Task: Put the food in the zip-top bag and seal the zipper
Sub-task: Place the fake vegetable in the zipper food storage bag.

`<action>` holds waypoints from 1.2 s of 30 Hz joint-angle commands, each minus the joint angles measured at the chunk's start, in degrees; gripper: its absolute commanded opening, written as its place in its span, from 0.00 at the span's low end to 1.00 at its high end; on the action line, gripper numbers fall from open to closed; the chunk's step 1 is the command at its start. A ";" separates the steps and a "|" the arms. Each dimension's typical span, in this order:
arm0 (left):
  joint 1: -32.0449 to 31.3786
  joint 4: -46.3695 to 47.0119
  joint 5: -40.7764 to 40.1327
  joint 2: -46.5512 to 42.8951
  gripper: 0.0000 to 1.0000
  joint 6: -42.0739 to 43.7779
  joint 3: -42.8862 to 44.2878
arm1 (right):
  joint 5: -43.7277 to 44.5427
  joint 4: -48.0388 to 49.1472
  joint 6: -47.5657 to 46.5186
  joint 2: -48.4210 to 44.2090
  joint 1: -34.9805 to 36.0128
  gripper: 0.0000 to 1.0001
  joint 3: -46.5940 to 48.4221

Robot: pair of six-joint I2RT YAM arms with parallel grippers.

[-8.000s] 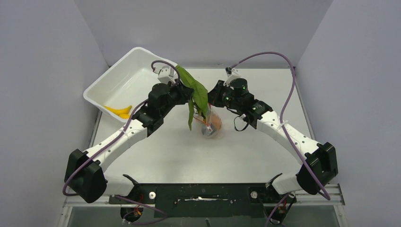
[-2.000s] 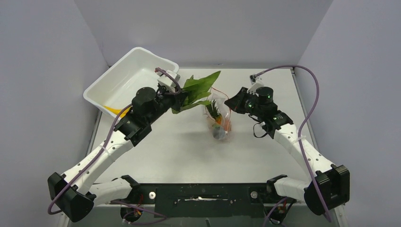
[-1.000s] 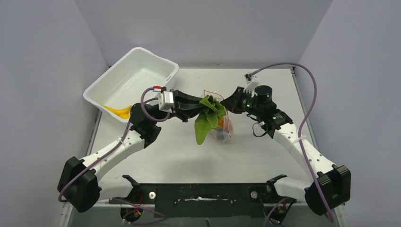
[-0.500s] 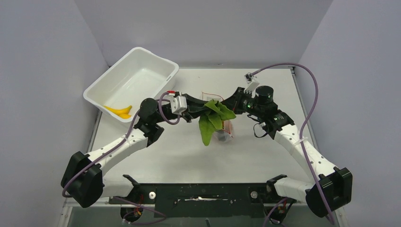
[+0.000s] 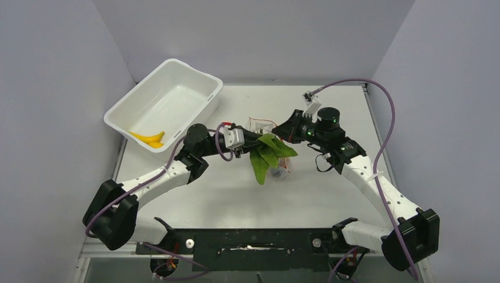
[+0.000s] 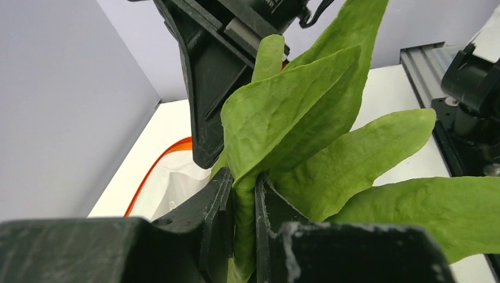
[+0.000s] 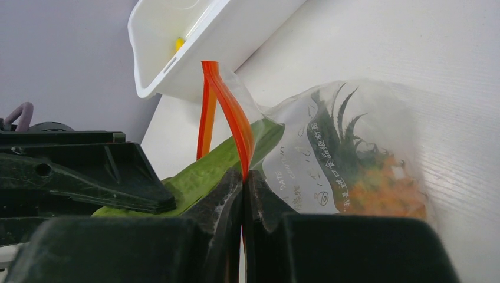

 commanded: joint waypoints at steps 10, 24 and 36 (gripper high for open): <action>-0.58 -11.75 -7.18 1.10 0.00 17.76 1.28 | -4.26 2.32 -2.29 -1.13 1.28 0.00 3.93; -0.61 -16.72 -3.24 -2.04 0.00 26.45 0.53 | -11.28 0.09 -5.41 0.06 1.07 0.00 5.37; -0.63 -31.98 -16.18 -4.73 0.39 24.65 4.21 | -11.09 -1.44 -6.04 0.55 -0.17 0.00 5.52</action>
